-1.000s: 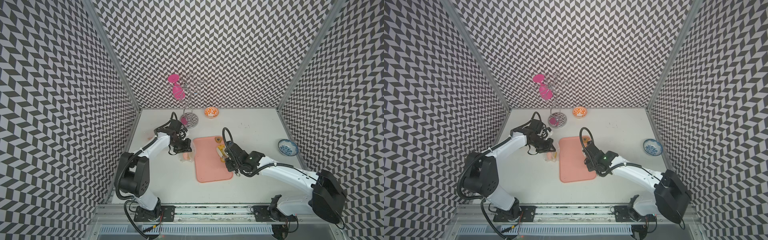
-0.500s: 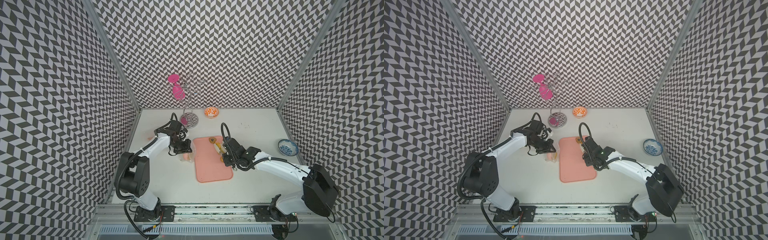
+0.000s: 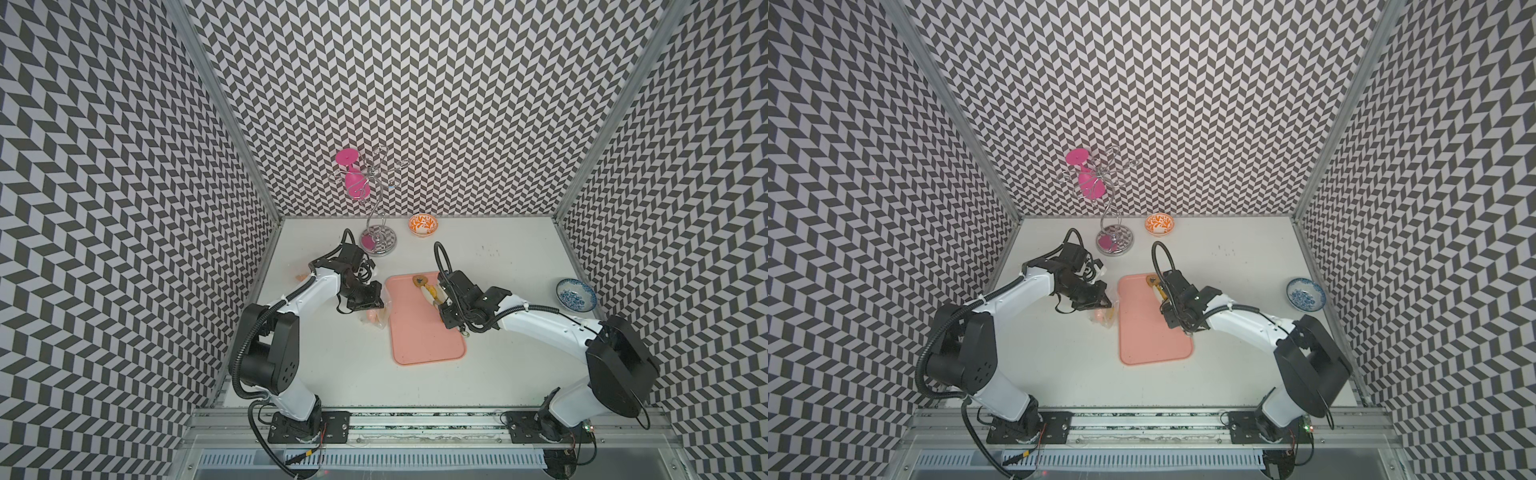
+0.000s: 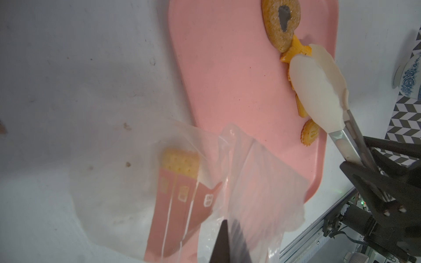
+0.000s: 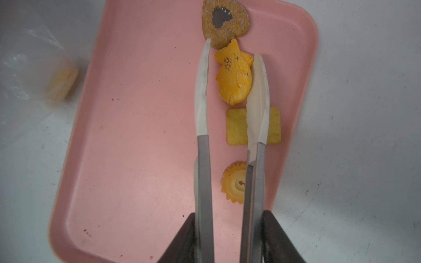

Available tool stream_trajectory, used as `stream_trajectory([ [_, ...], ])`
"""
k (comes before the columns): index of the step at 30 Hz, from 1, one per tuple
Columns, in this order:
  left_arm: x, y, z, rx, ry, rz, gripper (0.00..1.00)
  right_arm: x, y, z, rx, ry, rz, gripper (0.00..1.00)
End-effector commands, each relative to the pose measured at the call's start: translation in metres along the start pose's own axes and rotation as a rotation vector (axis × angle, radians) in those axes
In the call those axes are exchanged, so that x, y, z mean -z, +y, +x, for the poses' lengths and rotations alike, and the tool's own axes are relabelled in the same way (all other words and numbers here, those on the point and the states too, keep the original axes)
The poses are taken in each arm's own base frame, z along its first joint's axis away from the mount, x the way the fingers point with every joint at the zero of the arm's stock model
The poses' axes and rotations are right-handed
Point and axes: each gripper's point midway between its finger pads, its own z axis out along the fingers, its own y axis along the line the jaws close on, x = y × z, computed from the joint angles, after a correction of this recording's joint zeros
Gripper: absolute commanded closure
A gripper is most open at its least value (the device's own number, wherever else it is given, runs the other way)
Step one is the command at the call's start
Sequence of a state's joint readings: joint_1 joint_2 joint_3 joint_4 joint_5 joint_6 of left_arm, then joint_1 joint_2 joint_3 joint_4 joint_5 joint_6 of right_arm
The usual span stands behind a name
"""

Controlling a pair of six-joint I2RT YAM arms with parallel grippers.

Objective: Put the cookies into a resealable bag to prevent moisture
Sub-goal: Pick up the cookie from the tray.

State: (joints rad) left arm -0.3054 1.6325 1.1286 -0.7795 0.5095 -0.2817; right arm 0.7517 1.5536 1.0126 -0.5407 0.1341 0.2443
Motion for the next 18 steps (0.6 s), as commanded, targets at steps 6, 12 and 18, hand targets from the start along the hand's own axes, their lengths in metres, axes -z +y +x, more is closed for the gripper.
stream_trajectory([
  [6, 0.003, -0.004, -0.001, -0.028, -0.017, 0.009, 0.97, -0.004, 0.005, -0.003, 0.152, 0.017, 0.108, 0.56],
  [12, 0.001, -0.001, 0.002, -0.025, -0.01, 0.003, 0.97, -0.007, -0.001, 0.002, 0.202, 0.041, 0.163, 0.57],
  [18, -0.001, 0.001, 0.004, -0.019, -0.005, 0.002, 0.97, -0.004, -0.001, 0.004, 0.229, 0.051, 0.178, 0.6],
])
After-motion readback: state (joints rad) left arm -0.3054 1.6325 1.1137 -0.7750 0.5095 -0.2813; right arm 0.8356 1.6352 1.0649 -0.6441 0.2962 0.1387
